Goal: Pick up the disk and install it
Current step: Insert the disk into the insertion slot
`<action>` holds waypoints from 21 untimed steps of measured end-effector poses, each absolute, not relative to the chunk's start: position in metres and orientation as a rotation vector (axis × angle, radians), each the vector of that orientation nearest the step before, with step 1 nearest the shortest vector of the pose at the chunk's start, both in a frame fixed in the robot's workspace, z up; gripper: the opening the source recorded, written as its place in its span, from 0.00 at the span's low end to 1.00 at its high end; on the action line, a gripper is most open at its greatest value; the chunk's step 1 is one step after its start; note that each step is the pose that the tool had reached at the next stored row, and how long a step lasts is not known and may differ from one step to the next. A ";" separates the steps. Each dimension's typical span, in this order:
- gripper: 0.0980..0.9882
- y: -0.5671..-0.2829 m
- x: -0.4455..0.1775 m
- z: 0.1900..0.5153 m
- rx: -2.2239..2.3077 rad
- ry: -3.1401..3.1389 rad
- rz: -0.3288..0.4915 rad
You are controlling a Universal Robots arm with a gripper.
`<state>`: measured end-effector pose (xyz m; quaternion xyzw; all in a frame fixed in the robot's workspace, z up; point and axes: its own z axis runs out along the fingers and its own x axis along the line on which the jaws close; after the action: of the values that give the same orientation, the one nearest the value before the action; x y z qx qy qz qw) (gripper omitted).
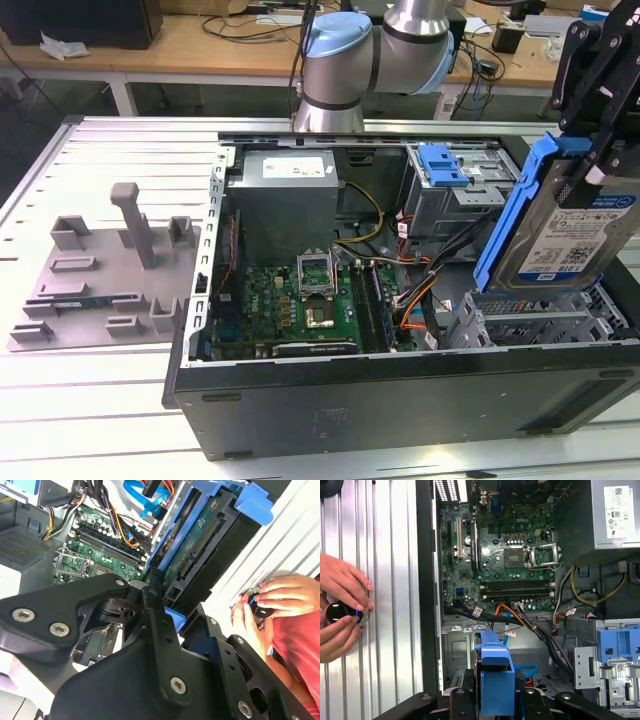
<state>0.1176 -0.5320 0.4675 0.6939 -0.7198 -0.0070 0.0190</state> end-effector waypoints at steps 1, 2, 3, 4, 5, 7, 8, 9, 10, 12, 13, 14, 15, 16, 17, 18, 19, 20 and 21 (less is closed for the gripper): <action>0.30 -0.532 0.118 0.467 2.154 -2.233 -0.022; 0.30 -0.532 0.120 0.467 2.157 -2.229 -0.023; 0.30 -0.532 0.121 0.467 2.160 -2.222 -0.028; 0.30 -0.532 0.121 0.467 2.161 -2.218 -0.032; 0.30 -0.532 0.122 0.466 2.161 -2.214 -0.035; 0.30 -0.532 0.123 0.466 2.164 -2.206 -0.040; 0.30 -0.532 0.124 0.465 2.166 -2.202 -0.042; 0.30 -0.532 0.125 0.465 2.170 -2.198 -0.043; 0.30 -0.532 0.126 0.465 2.174 -2.193 -0.043; 0.30 -0.532 0.127 0.465 2.187 -2.179 -0.043; 0.30 -0.532 0.127 0.464 2.189 -2.177 -0.043; 0.30 -0.532 0.127 0.464 2.190 -2.176 -0.043; 0.30 -0.532 0.127 0.464 2.189 -2.176 -0.043; 0.30 -0.532 0.127 0.464 2.190 -2.176 -0.043; 0.30 -0.532 0.127 0.464 2.190 -2.176 -0.044; 0.30 -0.532 0.127 0.464 2.189 -2.176 -0.044; 0.30 -0.532 0.127 0.464 2.189 -2.176 -0.044; 0.30 -0.532 0.127 0.464 2.189 -2.176 -0.044; 0.30 -0.532 0.127 0.464 2.190 -2.176 -0.044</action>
<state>0.1269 -0.5320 0.4638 0.7090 -0.7046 -0.0142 0.0272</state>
